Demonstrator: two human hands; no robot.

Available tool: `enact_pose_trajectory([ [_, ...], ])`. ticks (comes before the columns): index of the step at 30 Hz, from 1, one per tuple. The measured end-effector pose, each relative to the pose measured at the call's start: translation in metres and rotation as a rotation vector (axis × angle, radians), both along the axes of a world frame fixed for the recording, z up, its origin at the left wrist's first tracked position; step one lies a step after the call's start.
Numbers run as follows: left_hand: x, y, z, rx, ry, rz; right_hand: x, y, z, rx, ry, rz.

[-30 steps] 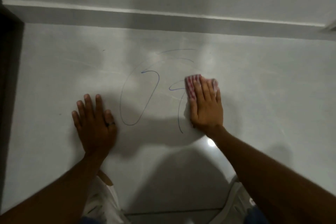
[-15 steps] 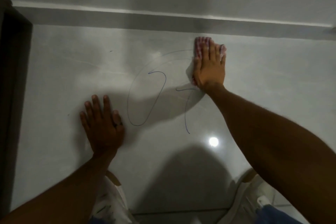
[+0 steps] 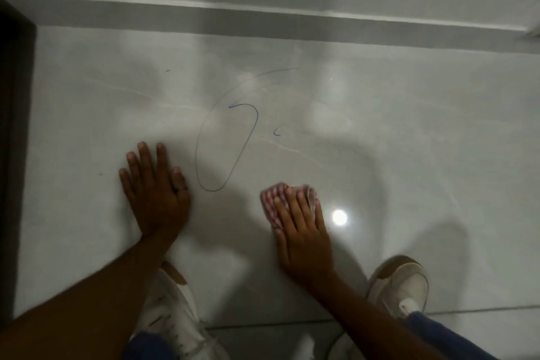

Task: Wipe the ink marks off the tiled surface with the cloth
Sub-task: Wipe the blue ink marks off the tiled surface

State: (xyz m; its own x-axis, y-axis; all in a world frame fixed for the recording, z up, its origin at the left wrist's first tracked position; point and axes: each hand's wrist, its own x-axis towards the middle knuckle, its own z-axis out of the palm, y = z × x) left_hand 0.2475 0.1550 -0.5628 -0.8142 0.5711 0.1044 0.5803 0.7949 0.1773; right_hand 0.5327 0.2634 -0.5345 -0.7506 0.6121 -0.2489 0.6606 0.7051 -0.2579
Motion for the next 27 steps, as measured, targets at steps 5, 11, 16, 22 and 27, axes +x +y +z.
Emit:
enact_pose_trajectory([
  [5,0.000,0.001,0.003,0.007,-0.029,-0.006,-0.008,0.024,-0.002,0.019,0.054,0.090],
  [11,0.001,0.002,0.003,0.004,-0.007,0.001,-0.051,0.093,-0.001,0.044,0.044,0.154],
  [16,0.002,0.003,0.003,0.017,0.001,0.013,-0.102,0.169,0.011,0.069,0.042,0.066],
  [22,0.000,0.003,0.004,0.000,0.018,0.008,-0.185,0.234,0.013,0.053,0.022,-0.200],
  [27,-0.001,0.003,0.003,-0.029,0.014,0.009,-0.190,0.228,0.013,0.064,0.005,-0.152],
])
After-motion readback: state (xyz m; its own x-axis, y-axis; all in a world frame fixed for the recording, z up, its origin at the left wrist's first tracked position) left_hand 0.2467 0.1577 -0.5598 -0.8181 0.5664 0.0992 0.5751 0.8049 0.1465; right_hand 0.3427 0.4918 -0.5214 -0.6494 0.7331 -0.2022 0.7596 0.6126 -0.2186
